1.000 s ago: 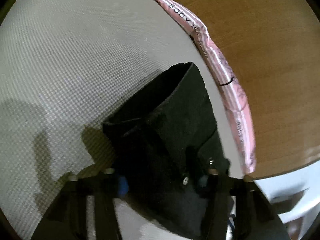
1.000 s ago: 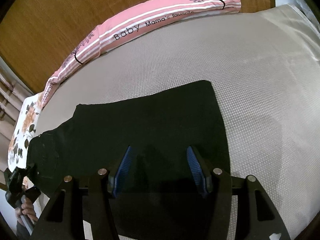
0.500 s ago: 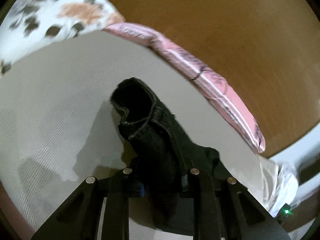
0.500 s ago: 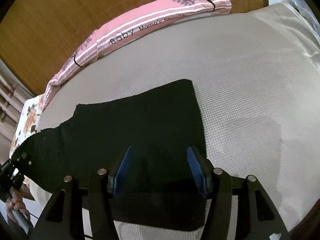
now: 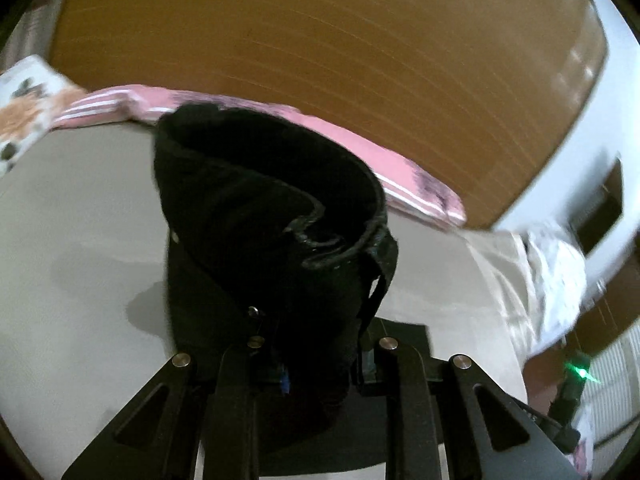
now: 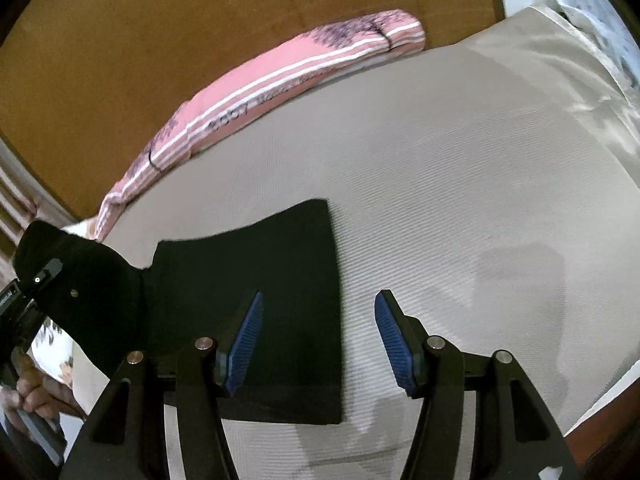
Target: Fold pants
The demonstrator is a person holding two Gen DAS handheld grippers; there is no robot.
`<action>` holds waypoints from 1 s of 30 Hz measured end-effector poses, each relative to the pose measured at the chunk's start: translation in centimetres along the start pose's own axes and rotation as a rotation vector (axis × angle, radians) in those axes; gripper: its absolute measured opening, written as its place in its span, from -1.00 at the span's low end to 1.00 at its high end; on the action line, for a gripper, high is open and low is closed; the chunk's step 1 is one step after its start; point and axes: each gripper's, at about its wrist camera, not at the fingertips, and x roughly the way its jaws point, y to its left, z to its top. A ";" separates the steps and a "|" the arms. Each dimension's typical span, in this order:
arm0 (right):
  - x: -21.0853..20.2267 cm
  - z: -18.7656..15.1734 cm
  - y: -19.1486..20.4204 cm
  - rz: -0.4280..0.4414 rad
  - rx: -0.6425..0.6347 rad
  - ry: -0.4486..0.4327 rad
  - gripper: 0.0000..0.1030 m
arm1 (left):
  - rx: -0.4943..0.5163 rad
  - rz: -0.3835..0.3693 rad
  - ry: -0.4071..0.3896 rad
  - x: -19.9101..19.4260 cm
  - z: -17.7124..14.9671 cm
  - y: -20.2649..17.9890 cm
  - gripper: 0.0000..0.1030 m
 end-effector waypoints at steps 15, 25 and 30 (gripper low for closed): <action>-1.7 1.5 -4.1 0.016 0.125 -0.075 0.10 | 0.200 -0.044 0.298 11.1 -7.7 -9.5 -0.57; -1.4 1.2 -3.8 0.054 0.110 -0.045 0.10 | 0.269 -0.061 0.349 10.9 -9.2 -11.2 0.07; -0.4 0.8 -3.9 0.173 0.146 0.004 0.11 | 0.311 -0.108 0.312 7.6 -9.3 -10.9 0.14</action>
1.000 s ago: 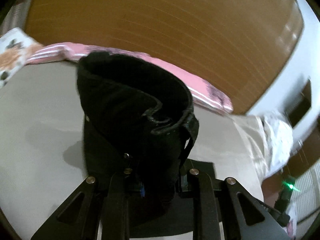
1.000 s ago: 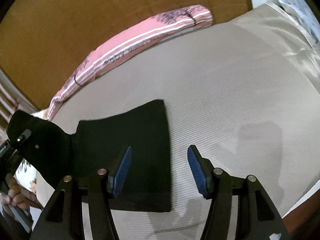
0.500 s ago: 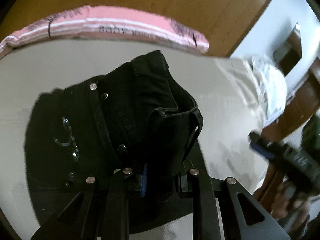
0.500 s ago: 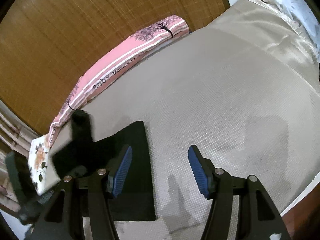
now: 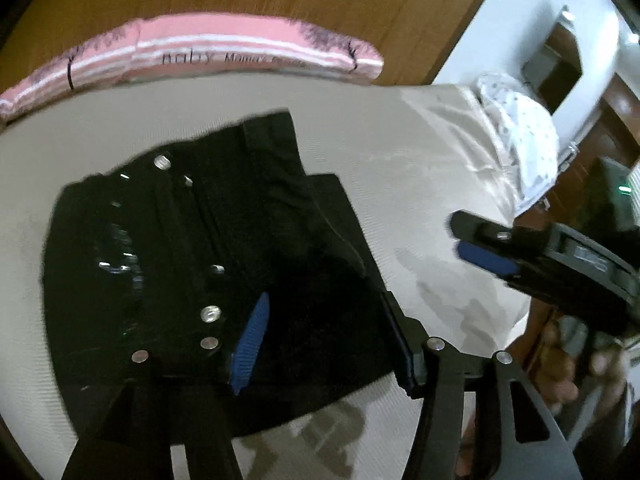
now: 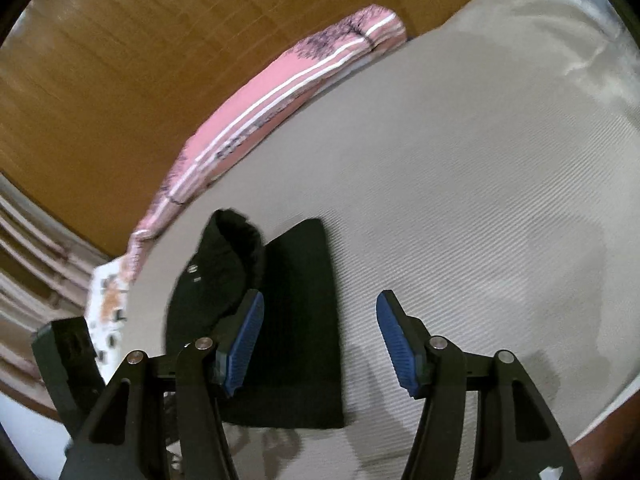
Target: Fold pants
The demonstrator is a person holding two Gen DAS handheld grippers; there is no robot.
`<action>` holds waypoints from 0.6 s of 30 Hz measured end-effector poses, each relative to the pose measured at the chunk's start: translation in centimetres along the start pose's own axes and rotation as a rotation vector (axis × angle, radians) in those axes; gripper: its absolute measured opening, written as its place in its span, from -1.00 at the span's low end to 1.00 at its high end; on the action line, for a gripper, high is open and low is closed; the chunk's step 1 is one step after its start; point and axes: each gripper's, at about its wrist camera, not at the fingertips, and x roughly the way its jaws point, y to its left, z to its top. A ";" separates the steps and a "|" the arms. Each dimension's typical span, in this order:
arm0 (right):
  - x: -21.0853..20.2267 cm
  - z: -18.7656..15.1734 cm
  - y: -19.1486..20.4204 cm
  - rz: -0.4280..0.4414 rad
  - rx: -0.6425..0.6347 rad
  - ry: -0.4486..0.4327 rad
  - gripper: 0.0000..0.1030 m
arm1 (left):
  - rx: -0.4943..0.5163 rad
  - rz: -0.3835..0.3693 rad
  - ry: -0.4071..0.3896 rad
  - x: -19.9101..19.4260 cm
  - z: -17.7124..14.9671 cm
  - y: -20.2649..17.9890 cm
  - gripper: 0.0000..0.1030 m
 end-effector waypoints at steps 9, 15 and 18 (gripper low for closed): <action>4.1 -0.7 2.4 0.118 -0.091 0.172 0.10 | 0.001 0.190 -0.102 -5.4 -0.9 5.9 0.34; 7.5 0.7 3.6 0.131 -0.207 0.233 0.10 | -0.123 0.286 -0.064 -5.5 -2.4 11.1 0.34; 9.1 1.4 3.5 0.141 -0.225 0.267 0.10 | -0.199 0.295 -0.061 -5.7 -3.0 13.3 0.34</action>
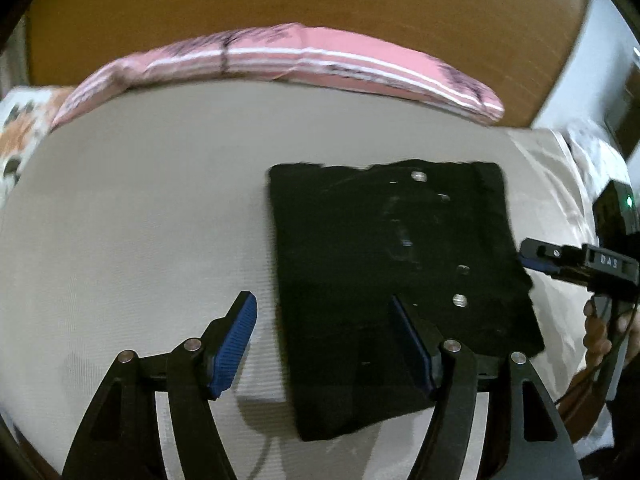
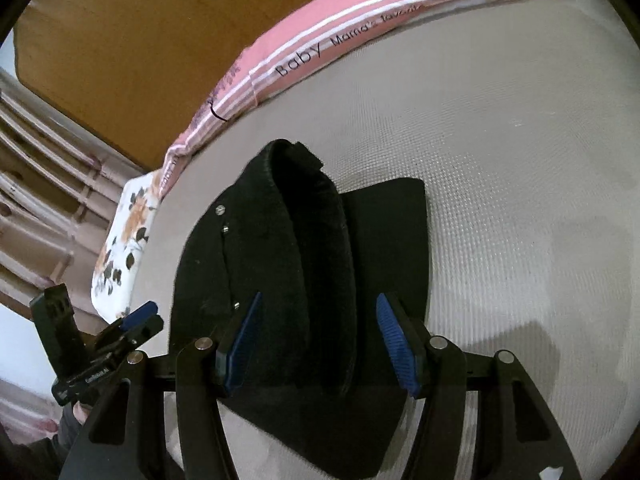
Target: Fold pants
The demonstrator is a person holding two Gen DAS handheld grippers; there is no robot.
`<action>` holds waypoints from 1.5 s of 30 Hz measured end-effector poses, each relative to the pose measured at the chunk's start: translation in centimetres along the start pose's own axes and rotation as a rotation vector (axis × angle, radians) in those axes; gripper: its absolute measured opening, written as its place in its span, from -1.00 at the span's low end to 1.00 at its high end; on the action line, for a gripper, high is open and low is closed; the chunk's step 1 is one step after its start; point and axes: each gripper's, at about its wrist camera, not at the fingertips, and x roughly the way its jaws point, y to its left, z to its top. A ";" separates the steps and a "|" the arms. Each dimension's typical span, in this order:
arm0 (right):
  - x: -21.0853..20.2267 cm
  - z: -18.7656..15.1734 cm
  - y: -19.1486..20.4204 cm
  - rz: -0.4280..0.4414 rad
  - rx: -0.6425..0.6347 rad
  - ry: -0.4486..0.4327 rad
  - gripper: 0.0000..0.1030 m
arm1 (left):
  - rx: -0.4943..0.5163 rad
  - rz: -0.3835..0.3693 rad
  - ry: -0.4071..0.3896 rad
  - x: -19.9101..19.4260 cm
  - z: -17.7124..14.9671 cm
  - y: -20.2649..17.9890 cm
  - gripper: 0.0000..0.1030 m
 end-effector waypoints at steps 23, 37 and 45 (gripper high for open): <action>5.8 2.5 -0.2 0.184 -0.052 0.110 -0.45 | -0.123 0.033 0.048 2.7 -0.4 3.6 0.34; 1.0 0.8 5.5 -0.056 -0.095 -0.024 -0.76 | -0.058 0.062 0.002 1.3 0.6 1.8 0.34; -2.2 0.0 5.3 -0.120 -0.072 -0.091 -0.78 | 0.036 0.081 0.001 1.3 1.0 -1.1 0.34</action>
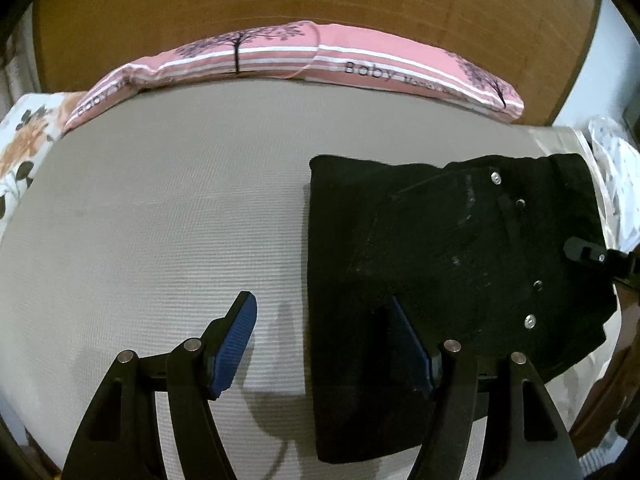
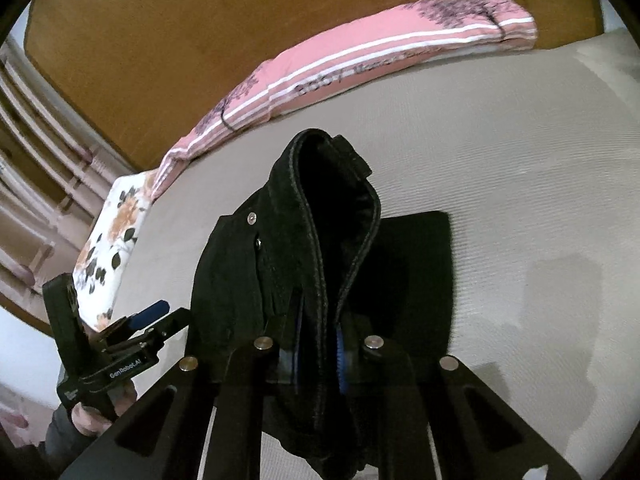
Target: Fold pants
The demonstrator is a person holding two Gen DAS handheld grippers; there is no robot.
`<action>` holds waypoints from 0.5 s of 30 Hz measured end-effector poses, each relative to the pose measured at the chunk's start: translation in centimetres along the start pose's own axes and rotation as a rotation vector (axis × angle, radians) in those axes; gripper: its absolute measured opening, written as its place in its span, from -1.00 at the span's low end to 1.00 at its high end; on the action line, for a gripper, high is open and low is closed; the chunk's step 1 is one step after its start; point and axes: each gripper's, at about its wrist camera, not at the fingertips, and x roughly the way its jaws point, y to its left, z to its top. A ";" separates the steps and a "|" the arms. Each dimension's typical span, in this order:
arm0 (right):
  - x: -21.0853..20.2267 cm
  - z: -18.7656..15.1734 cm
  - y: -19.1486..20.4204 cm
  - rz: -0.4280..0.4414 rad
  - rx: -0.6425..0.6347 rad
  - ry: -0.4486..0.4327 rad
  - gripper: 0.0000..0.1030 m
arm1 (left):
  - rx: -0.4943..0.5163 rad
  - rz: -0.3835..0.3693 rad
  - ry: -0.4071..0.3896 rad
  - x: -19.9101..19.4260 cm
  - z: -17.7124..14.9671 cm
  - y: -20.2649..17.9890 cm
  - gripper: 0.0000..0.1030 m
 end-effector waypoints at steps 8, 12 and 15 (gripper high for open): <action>1.7 -2.3 -5.1 -0.082 0.126 0.020 -0.79 | 0.059 0.022 0.049 1.7 -0.9 -1.6 0.34; 1.7 -2.7 -5.6 -0.079 0.156 0.016 -0.69 | 0.059 0.031 0.055 2.1 -1.5 -1.6 0.37; 1.3 -3.0 -4.7 -0.137 0.114 0.023 -0.40 | 0.052 0.028 0.058 2.3 -1.9 -1.5 0.39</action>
